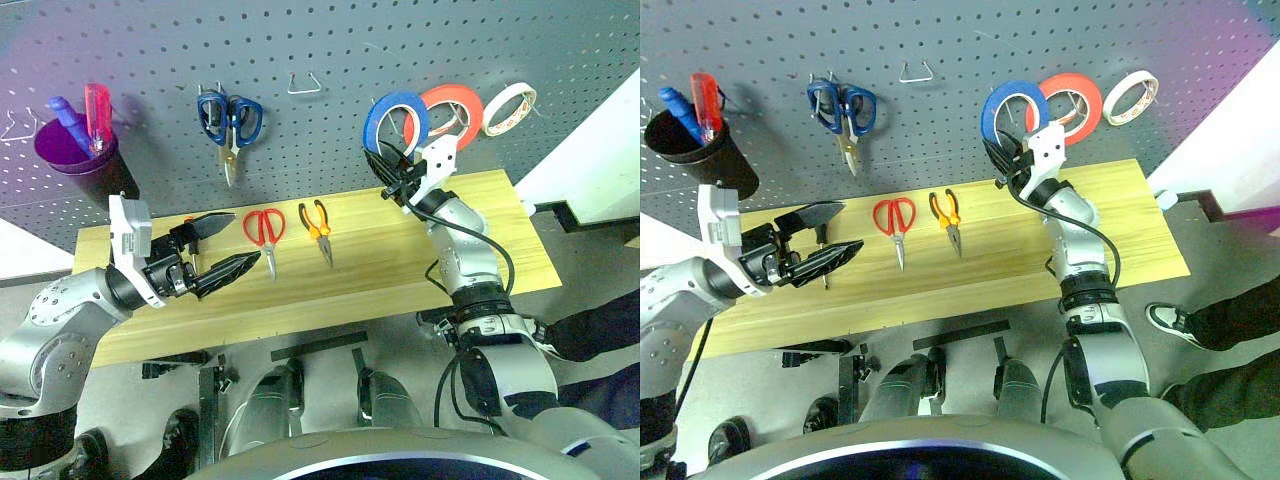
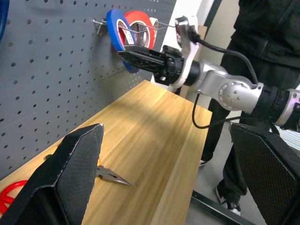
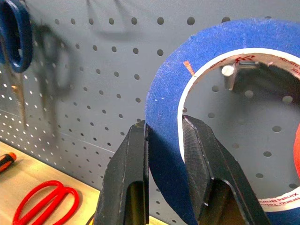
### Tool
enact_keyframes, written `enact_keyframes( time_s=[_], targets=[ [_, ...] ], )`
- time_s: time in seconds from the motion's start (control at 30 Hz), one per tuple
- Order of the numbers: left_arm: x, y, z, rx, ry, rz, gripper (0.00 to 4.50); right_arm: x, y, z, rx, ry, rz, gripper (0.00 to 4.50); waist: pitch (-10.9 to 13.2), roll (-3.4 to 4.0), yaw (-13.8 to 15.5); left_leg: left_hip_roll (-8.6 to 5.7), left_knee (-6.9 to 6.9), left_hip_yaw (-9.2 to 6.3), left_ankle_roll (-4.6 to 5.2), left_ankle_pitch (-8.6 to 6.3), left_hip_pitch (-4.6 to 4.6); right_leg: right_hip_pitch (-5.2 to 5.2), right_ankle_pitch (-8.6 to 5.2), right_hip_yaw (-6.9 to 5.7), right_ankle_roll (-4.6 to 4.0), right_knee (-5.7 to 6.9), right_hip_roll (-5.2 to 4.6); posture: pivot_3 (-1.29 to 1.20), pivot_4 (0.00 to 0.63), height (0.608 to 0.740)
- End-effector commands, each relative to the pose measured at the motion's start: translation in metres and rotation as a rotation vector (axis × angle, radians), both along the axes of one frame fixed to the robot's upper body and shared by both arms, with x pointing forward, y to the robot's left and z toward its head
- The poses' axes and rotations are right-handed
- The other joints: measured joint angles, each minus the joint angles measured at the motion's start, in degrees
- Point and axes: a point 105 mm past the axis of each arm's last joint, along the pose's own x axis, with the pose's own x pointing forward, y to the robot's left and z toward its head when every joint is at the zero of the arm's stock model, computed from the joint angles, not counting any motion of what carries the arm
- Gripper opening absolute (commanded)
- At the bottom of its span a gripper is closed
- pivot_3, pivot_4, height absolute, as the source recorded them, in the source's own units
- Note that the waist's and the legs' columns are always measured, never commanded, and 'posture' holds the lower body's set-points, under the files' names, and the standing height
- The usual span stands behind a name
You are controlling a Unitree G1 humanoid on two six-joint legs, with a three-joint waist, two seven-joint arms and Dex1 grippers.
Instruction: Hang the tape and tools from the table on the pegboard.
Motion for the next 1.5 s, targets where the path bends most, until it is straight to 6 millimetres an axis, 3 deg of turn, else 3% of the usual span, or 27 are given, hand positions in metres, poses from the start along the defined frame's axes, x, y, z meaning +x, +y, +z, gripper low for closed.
enact_keyframes(
  time_s=[0.03,0.13,0.5,0.73,0.9,1.07,1.2,1.5],
  targets=[
    [-0.006,0.001,0.01,0.009,-0.041,0.001,4.5,0.001,0.004,0.006,-0.002,-0.031,0.005,0.69,0.0,0.01,0.0,0.0,0.0,0.0,0.0,0.0,0.0,0.0,0.0,0.0,0.0,0.01,0.0,0.05,0.275,0.74],
    [-0.007,0.002,0.011,0.012,-0.044,0.006,4.5,0.0,0.008,0.001,0.003,-0.017,0.028,0.69,0.0,0.0,0.0,0.0,-0.02,0.0,0.02,0.02,0.0,-0.02,0.0,0.0,0.0,0.02,0.02,0.06,0.273,0.74],
    [-0.006,-0.001,0.01,0.016,-0.043,-0.004,4.5,-0.003,0.011,-0.009,-0.026,0.006,0.042,4.41,0.0,0.0,0.0,0.0,-0.04,0.0,-0.01,0.01,0.0,-0.03,0.0,0.0,0.0,0.01,0.02,0.05,0.279,0.74],
    [-0.006,-0.001,0.009,0.01,-0.036,-0.002,4.5,-0.007,0.001,-0.016,-0.024,0.022,0.037,4.46,0.0,0.01,0.0,0.0,-0.05,0.0,-0.03,-0.01,0.0,-0.03,0.0,0.0,0.0,0.0,0.01,0.04,0.286,0.74],
    [-0.005,0.001,0.009,0.012,-0.035,0.001,4.5,-0.032,0.009,-0.017,-0.014,0.056,0.171,4.46,0.0,0.01,0.0,0.01,-0.09,-0.02,0.0,0.01,0.0,-0.04,0.0,0.0,0.0,0.0,-0.01,0.04,0.292,0.74],
    [-0.006,0.003,0.008,0.016,-0.033,0.01,4.5,-0.041,0.01,-0.028,0.042,0.186,0.172,4.46,0.0,0.01,0.1,0.04,-0.08,-0.02,-0.09,-0.05,0.0,-0.05,0.0,0.02,0.0,-0.01,-0.06,0.04,0.294,0.74],
    [-0.005,0.008,0.005,0.031,-0.031,0.028,4.5,-0.04,0.024,-0.051,0.007,0.279,0.1,4.46,0.0,0.01,0.0,0.12,-0.11,-0.01,-0.12,-0.06,0.0,-0.1,0.01,0.03,-0.03,-0.02,-0.04,0.04,0.296,0.74],
    [-0.008,0.012,0.007,0.047,-0.036,0.042,4.5,-0.025,0.058,-0.063,-0.038,0.369,0.071,4.46,0.0,0.01,0.1,0.13,-0.13,0.01,-0.13,-0.05,0.0,-0.3,0.03,0.05,-0.08,-0.09,-0.04,0.07,0.308,0.74]
  ],
)
